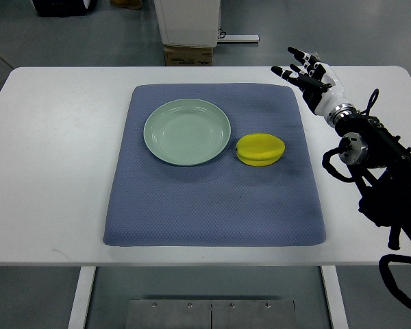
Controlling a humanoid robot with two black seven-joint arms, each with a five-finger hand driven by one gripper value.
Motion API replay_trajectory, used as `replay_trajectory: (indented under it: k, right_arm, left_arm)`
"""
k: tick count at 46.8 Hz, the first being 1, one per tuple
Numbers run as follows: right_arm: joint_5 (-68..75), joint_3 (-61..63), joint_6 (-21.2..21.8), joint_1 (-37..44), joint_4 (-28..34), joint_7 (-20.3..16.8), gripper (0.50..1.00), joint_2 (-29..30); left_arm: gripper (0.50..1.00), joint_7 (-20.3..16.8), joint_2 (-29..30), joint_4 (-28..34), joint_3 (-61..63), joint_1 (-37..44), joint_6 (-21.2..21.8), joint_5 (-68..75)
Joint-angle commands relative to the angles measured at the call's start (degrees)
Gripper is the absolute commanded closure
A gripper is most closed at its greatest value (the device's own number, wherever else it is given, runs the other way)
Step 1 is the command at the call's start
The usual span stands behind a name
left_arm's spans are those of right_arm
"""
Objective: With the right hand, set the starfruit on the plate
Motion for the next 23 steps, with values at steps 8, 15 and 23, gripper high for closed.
replay_trajectory:
  k: [8, 15, 23]
  right_arm:
    - [0.0, 0.0, 0.0, 0.0, 0.0, 0.0, 0.5, -0.1]
    - [0.0, 0.0, 0.0, 0.1, 0.0, 0.0, 0.5, -0.1]
    - [0.0, -0.1, 0.0, 0.4, -0.1, -0.2, 0.5, -0.4]
  left_arm:
    - [0.5, 0.0, 0.0, 0.0, 0.0, 0.0, 0.0, -0.1]
    - [0.5, 0.0, 0.0, 0.0, 0.0, 0.0, 0.2, 0.0]
    - [0.5, 0.0, 0.0, 0.1, 0.0, 0.1, 0.3, 0.0]
